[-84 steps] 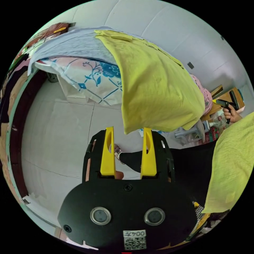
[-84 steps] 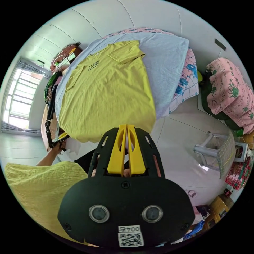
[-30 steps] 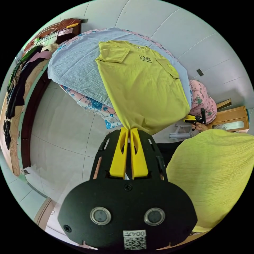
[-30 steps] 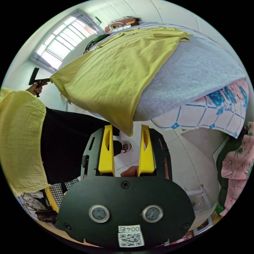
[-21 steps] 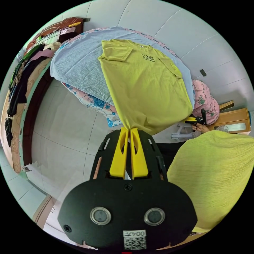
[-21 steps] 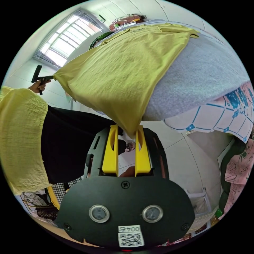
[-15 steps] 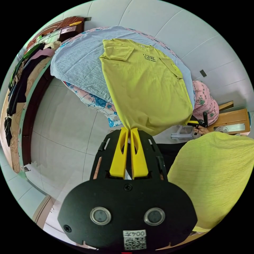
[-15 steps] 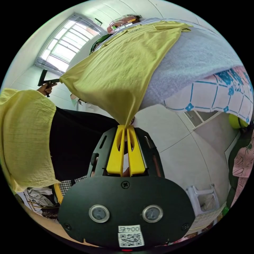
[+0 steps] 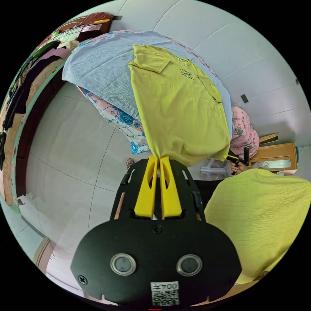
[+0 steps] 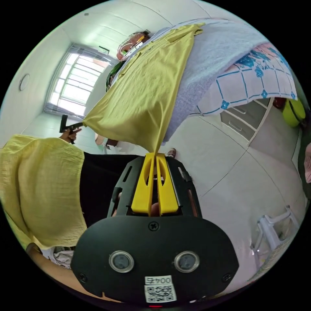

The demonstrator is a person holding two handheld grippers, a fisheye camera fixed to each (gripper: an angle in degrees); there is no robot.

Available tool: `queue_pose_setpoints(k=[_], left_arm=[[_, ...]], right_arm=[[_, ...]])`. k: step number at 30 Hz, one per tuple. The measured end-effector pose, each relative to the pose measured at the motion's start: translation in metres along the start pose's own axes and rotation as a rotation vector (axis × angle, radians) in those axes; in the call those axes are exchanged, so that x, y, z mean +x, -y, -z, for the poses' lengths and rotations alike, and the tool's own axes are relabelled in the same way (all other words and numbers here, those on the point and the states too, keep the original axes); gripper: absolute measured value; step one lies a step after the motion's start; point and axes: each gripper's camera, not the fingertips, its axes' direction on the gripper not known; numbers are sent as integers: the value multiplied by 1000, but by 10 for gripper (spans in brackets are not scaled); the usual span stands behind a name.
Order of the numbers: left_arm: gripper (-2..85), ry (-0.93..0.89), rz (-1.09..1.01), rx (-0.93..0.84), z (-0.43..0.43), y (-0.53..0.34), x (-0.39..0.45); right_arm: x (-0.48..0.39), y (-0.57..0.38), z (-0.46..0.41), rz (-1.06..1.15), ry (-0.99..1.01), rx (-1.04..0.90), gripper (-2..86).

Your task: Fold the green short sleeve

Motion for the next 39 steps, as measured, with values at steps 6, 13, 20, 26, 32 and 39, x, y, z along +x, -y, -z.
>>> queue_pose_setpoints(k=[6, 13, 20, 26, 32, 39], left_arm=[[12, -135, 17, 27, -2, 18, -40], [12, -390, 76, 150, 11, 41, -109], [12, -586, 98, 264, 17, 79, -175], [13, -744, 61, 360, 19, 141, -217], [13, -796, -5, 420, 25, 222, -248], [12, -819, -14, 450, 15, 325, -288]], right_arm=[[22, -4, 62, -64, 250, 120, -8], [18, 16, 150, 13, 323, 242, -8], [28, 54, 214, -17, 423, 393, -9], [29, 89, 257, -104, 499, 583, -9], [31, 141, 289, -248, 553, 759, -9], [33, 213, 313, -347, 529, 873, -9]])
